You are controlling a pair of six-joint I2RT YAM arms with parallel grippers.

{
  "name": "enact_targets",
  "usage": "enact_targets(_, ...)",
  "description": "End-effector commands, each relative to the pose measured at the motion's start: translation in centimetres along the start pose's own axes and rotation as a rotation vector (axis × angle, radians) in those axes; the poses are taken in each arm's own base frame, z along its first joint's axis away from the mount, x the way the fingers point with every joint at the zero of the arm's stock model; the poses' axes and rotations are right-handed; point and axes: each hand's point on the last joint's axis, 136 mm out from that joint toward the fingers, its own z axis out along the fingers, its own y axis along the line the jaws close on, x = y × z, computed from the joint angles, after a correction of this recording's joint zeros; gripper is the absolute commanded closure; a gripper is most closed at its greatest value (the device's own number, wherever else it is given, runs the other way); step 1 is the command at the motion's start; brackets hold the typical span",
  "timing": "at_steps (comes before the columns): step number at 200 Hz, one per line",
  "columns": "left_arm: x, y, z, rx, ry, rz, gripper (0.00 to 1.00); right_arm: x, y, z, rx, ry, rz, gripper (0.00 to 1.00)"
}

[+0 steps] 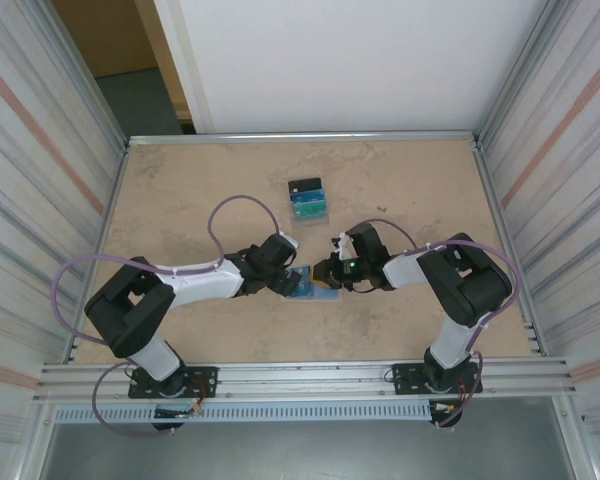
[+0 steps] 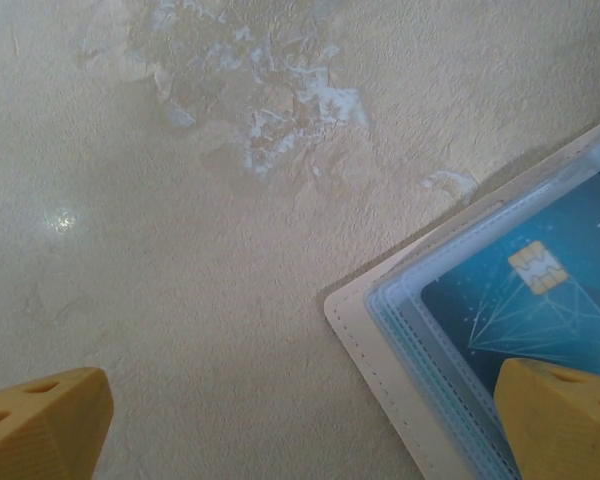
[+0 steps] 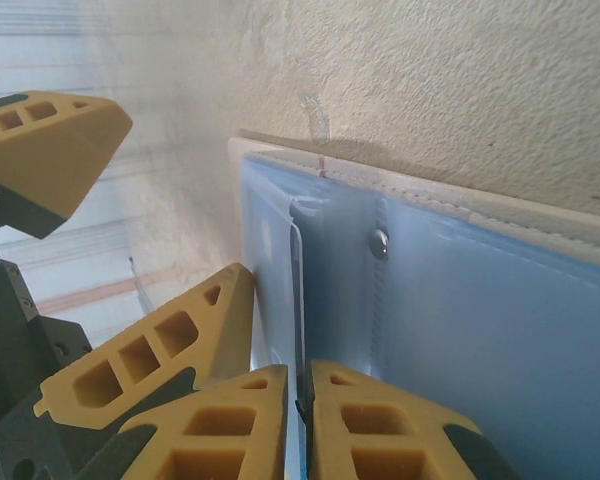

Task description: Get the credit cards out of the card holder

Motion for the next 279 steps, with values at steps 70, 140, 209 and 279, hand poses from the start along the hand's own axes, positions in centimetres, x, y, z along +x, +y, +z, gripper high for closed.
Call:
enact_targets(70,1.7,0.4,0.5,-0.041,0.073,0.023,0.01,0.1,0.3,-0.3,-0.038,-0.003,0.004,0.95)
enact_targets(140,1.7,0.7,0.4,-0.053,0.076,0.025,0.01,0.0,-0.5,-1.1,0.021,-0.025,-0.009,1.00)
enact_targets(209,0.9,0.5,0.2,-0.041,0.056,0.027,0.01,-0.3,-0.9,-1.6,0.096,-0.030,-0.027,1.00)
enact_targets(279,-2.1,-0.5,-1.2,0.025,-0.036,-0.003,0.01,-0.5,0.0,-1.2,0.093,-0.029,-0.040,0.95)
